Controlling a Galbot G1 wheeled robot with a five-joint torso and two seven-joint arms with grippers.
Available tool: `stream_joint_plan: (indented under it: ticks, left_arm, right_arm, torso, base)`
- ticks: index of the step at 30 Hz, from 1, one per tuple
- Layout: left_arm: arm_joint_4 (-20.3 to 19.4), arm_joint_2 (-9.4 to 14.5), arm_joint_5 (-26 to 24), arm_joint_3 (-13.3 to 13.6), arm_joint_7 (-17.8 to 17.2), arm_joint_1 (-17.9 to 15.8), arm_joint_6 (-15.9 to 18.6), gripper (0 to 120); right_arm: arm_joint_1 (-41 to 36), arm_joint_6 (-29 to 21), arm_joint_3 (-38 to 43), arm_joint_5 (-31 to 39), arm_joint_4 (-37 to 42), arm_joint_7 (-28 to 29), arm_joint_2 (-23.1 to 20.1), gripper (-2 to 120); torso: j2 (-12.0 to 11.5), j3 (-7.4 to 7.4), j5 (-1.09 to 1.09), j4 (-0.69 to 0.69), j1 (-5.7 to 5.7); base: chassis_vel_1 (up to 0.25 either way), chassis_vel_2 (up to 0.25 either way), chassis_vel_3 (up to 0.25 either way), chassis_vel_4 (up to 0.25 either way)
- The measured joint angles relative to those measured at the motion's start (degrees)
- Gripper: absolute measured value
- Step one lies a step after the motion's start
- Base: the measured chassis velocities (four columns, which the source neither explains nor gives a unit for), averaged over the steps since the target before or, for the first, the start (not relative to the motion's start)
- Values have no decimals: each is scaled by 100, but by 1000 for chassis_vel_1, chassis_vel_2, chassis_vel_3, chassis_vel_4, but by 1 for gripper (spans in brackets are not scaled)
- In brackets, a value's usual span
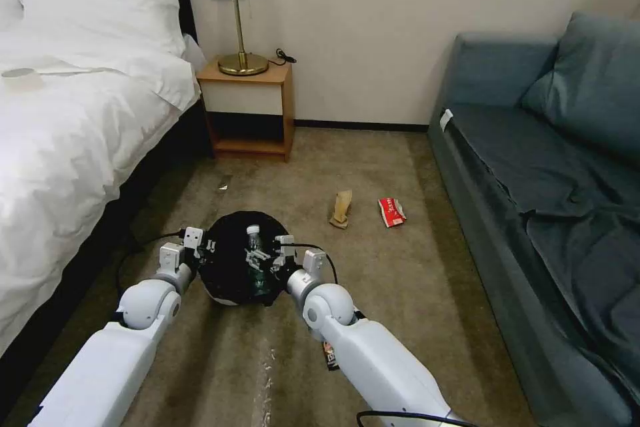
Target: Pick up the trash bin, then pick up the garbage on the floor and place it into the trash bin.
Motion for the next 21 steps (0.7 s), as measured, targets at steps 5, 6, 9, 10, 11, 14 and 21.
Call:
stream_joint_plan:
  ticks: [5,6,9,10,11,14,21]
  left_arm:
    - [25,10,-8,0,7,-30,0,4]
    - [25,10,-8,0,7,-30,0,4]
    - [24,39,-11,-15,8,-28,1,4]
    - [18,66,-19,-46,5,-8,0,4]
    - [16,85,-22,-65,5,14,-2,4]
    - [11,132,-26,-116,12,68,-28,4]
    - [90,162,9,-159,25,107,-83,4]
  right_arm:
    - [-21,-2,58,-111,24,1,-37,99]
    - [-21,-2,58,-111,24,1,-37,99]
    - [-74,-56,161,-78,146,57,-233,100]
    - [-173,-136,238,69,267,178,-464,100]
    - [-251,-166,286,138,333,240,-606,100]
    - [-493,-279,458,159,480,453,-965,100]
    - [-1118,-697,690,-613,351,817,-1330,100]
  torso:
    - [0,0,1,1,0]
    - [0,0,1,1,0]
    - [0,0,2,1,0]
    - [0,0,1,0,0]
    - [0,0,2,-1,0]
    - [0,0,2,-1,0]
    - [0,0,3,0,0]
  base:
    - [0,0,0,0]
    - [0,0,0,0]
    - [0,0,0,0]
    - [0,0,0,0]
    - [0,0,0,0]
    - [0,0,0,0]
    - [0,0,0,0]
